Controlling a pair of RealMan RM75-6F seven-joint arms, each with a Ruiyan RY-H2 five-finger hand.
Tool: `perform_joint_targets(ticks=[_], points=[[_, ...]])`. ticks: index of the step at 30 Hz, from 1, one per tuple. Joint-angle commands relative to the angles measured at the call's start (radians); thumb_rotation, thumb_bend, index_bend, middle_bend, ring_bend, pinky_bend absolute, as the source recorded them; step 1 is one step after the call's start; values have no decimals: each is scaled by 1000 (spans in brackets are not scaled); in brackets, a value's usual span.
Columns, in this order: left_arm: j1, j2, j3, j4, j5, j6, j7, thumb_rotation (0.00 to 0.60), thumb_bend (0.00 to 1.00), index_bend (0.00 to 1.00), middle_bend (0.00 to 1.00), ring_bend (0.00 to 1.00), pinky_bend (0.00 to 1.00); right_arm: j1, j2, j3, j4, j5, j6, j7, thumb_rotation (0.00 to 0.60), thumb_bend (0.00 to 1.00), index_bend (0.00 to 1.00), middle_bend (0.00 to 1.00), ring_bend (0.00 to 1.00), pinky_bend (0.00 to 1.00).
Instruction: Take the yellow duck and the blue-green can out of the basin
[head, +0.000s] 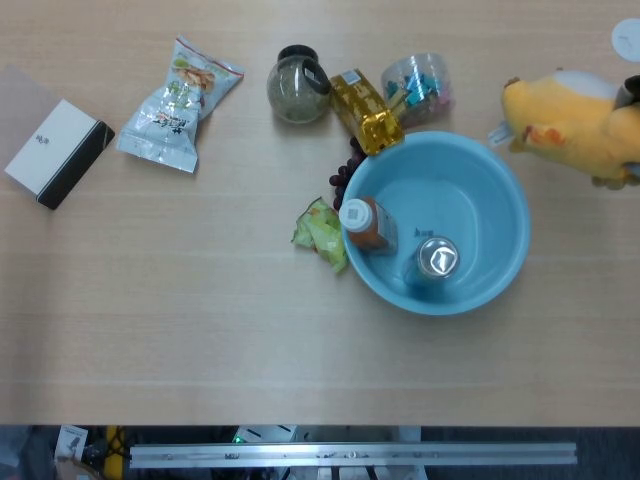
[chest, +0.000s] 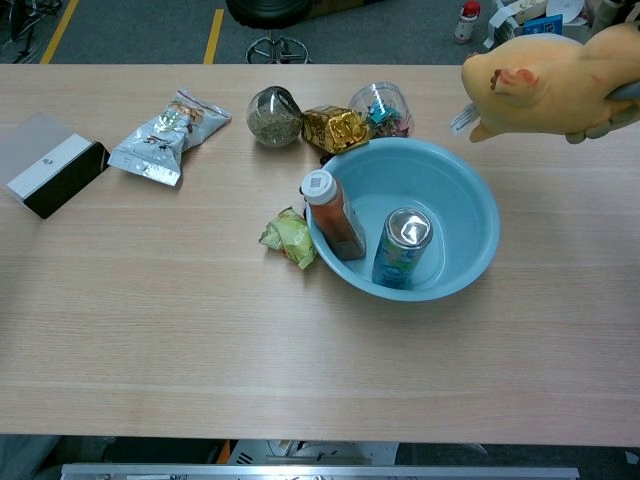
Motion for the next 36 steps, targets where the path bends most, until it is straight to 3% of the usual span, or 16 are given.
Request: perform_joint_targets(ticks=[1,13,22,26,31,36], points=[[0,1,-1,-1,-3,1,2,600,419,334,339,291,283,3,-14,4,18,7,-6,-6,600,325,583,564,606,848],[-1,0,-5,7,-14,0,-2,600,419,334,339,291,283,22,-68,10,59,42,-33,-48,600,324,583,562,590,846],[1,2,-4,12,-15,0,-9,600,418,334,339,291,283,55,-136,12,132,107,-63,-105,600,314,570,513,513,759],[2,2,-3,12,-17,1,-9,600,419,334,339,291,283,79,-174,15,170,153,-91,-127,600,299,488,451,437,675],[2,5,-3,10,-17,0,-7,600,418,334,338,291,283,113,-207,13,197,208,-127,-159,600,236,293,325,293,536],[5,7,-2,8,-17,5,-7,600,418,334,339,291,284,128,-228,8,208,220,-129,-179,600,27,161,252,230,467]])
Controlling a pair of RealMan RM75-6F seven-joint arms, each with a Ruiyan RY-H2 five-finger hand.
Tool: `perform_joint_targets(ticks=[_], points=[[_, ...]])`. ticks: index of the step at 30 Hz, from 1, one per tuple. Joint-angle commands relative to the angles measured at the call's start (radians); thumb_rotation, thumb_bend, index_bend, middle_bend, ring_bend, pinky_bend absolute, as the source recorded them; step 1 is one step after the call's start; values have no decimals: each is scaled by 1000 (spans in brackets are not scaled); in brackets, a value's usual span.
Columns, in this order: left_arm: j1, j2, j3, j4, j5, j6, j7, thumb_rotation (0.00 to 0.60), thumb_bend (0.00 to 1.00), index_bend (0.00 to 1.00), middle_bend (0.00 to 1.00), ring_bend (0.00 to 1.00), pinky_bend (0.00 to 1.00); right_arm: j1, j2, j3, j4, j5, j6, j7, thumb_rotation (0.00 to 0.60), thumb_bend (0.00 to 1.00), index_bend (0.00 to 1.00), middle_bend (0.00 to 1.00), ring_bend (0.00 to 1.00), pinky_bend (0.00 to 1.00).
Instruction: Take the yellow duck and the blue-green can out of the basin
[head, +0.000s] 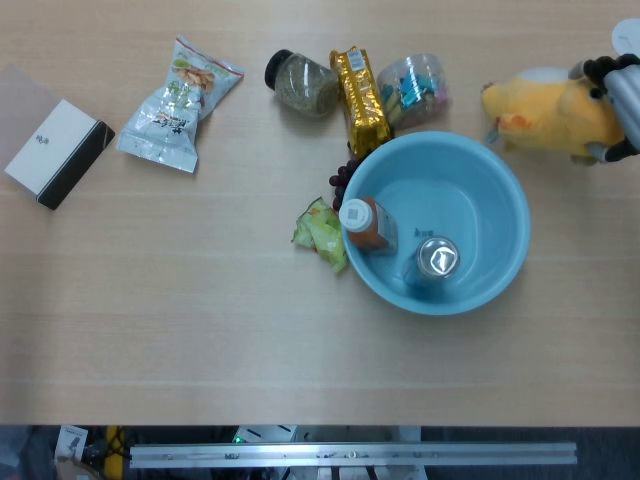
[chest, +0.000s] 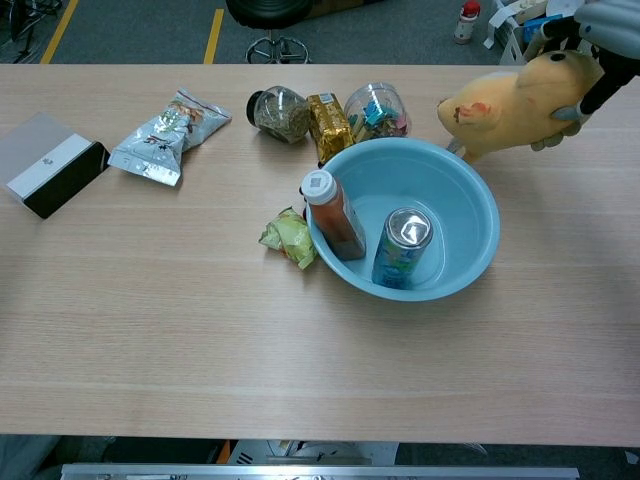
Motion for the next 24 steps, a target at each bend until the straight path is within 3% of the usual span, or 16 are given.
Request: perform_joint_targets(ticks=[1,9,16,24], points=[[2,1,0,0,-1,2,-1,600,419,334,339,291,284,6,-5,-4,0,5,-1,-7,600,7,146,241,224,464],[-1,2,-3,-1,-1,1,1,600,419,334,339,291,284,3,24,-1,-58,-41,12,17,600,0,128,223,216,464],[-4,2,-4,-2,0,-1,2,600,419,334,339,291,284,-14,91,-3,-173,-171,-4,100,600,0,129,269,218,466],[0,6,-3,-1,0,3,-4,600,418,334,339,291,284,-31,141,-29,-248,-318,-34,169,600,0,230,338,287,535]])
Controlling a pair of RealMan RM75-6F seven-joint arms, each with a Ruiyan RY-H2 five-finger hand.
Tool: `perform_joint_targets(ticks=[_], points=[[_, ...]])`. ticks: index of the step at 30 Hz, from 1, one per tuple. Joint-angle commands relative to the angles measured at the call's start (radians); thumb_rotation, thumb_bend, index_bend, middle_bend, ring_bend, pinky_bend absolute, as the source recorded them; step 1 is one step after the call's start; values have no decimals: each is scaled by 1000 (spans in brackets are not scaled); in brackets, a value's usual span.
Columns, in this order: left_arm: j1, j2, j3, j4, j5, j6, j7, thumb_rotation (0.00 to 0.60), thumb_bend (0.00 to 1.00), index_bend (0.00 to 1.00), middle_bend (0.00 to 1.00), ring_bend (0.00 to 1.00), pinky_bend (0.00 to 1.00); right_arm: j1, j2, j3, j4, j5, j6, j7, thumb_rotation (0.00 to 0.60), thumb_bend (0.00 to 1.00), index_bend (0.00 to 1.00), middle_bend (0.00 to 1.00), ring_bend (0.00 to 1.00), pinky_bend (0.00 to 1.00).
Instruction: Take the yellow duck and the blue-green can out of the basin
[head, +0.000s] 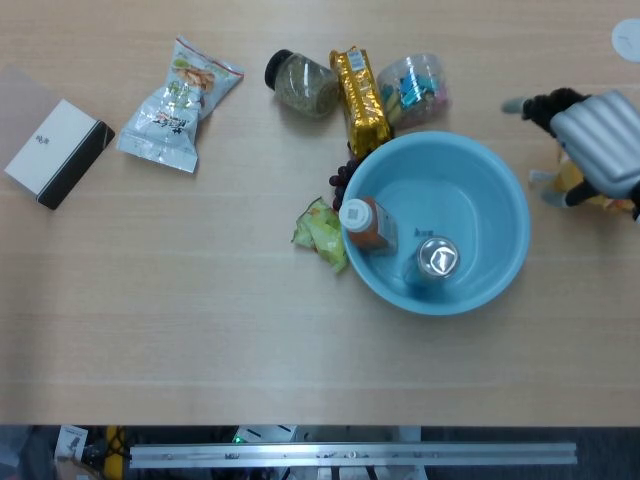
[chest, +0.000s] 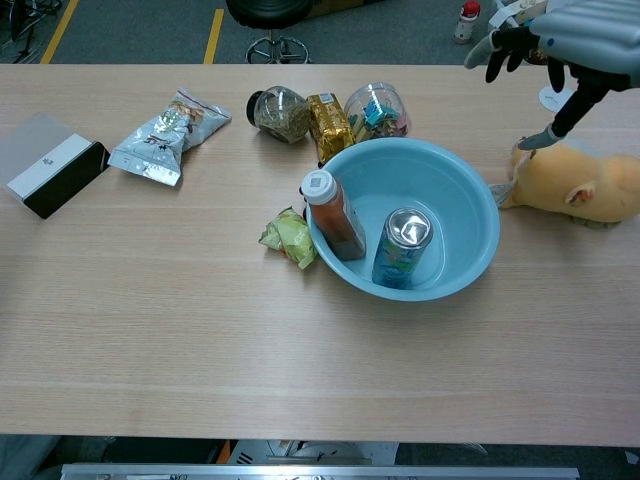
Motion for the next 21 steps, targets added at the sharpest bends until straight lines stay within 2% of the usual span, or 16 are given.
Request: perform_joint_targets(ticks=[1,11,21], points=[[2,3,1,0,1,2,-3,600,419,334,339,291,284,-9,22,-24,-38,-63,-26,26,600,0,233,340,288,535],[14,16,5,-1,8,16,-18,600,419,334,339,291,283,6,8,-70,-72,-150,-96,24,600,0,233,340,288,535],[29,29,12,-2,19,30,-32,600,419,334,339,291,284,36,-66,-78,-65,-146,-121,-29,600,0,233,340,288,535]])
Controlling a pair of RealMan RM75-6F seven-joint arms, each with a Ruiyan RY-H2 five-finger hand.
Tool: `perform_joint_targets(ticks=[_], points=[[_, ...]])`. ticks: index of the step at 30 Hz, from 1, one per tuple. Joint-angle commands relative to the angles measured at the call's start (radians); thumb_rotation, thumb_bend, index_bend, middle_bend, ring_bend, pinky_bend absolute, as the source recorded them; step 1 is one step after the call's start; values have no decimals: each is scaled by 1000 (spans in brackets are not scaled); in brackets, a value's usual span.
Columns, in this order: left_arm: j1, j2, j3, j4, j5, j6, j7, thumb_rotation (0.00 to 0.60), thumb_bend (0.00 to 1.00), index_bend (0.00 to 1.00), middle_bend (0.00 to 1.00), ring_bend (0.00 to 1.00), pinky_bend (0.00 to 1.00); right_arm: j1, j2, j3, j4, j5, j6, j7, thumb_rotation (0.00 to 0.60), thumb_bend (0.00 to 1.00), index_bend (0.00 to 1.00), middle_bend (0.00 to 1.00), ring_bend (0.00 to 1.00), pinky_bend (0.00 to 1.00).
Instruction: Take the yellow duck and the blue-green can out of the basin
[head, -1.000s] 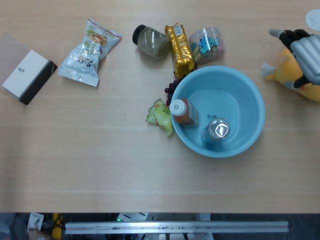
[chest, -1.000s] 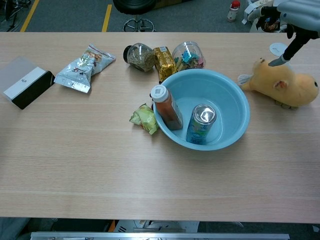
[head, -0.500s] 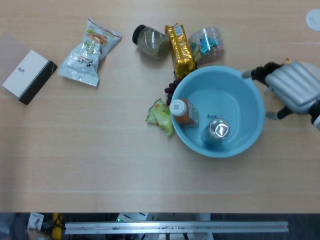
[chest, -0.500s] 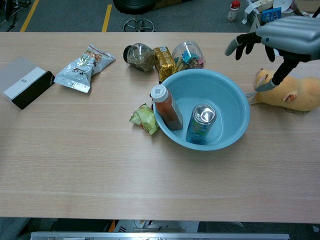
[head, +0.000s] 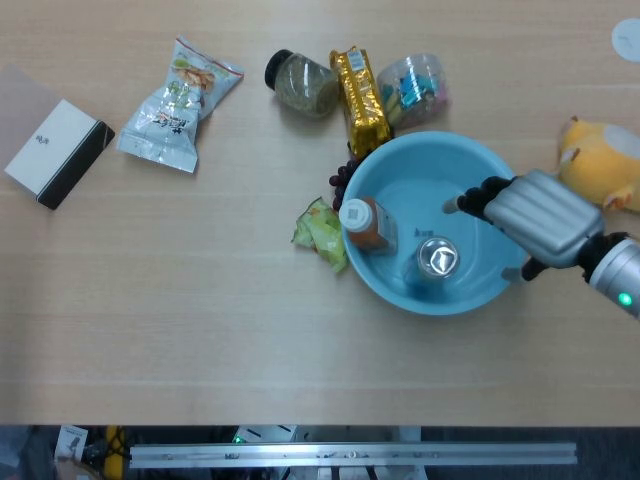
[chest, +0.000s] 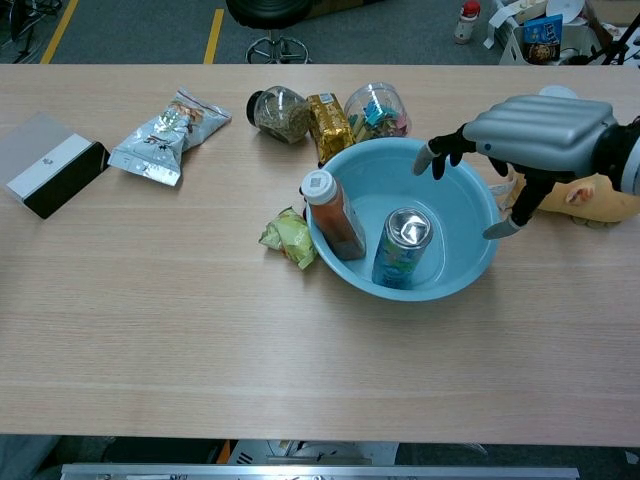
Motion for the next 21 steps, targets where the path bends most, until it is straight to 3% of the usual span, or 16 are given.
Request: perform_joint_targets(ticks=[1,21], points=[[4,2,2,1,2,5,-4,600,419,334,339,291,284,15,-28,0,7,18,-10,-22,600,0,233,340,288,535],[32,5,11,7,8,27,-21,600,419,334,339,291,284,85,-169,-24,57,149,-29,-150,600,0,258,349,296,535]])
